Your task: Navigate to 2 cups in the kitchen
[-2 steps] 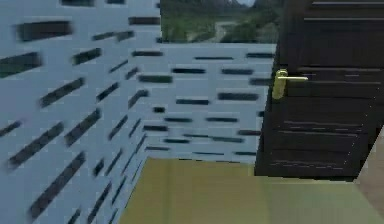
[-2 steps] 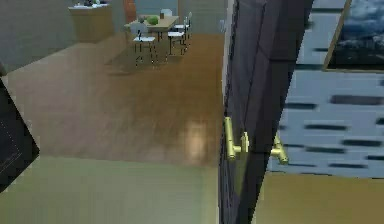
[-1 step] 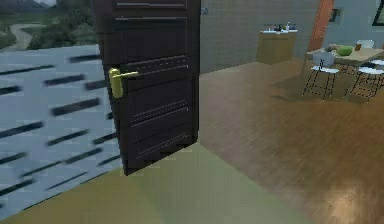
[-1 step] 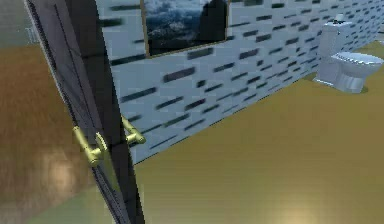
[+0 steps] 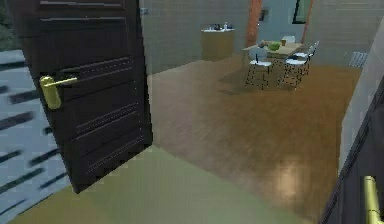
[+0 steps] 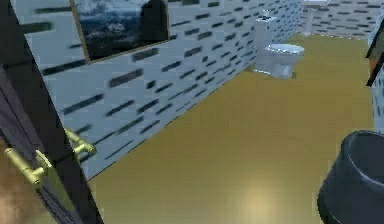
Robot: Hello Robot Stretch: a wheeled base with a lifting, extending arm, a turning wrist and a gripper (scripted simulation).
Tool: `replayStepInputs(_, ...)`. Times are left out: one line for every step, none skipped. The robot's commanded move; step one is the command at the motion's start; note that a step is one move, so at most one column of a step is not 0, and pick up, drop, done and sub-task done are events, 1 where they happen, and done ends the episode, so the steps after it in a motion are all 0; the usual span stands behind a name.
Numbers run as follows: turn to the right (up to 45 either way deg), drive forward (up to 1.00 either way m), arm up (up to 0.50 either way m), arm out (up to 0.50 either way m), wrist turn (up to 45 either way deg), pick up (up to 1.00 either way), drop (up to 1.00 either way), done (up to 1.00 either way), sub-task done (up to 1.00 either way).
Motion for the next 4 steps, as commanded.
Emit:
replayStepInputs(3.0,0.0,0.0,0.0,0.0,0.0,0.0,0.0,0.0)
replayStepInputs(0.0,0.4,0.0,0.0,0.0,0.0,0.0,0.0,0.0)
replayStepInputs(-45.0,0.0,0.0,0.0,0.0,0.0,0.0,0.0,0.0)
replayStepInputs(-24.0,0.0,0.0,0.0,0.0,0.0,0.0,0.0,0.0)
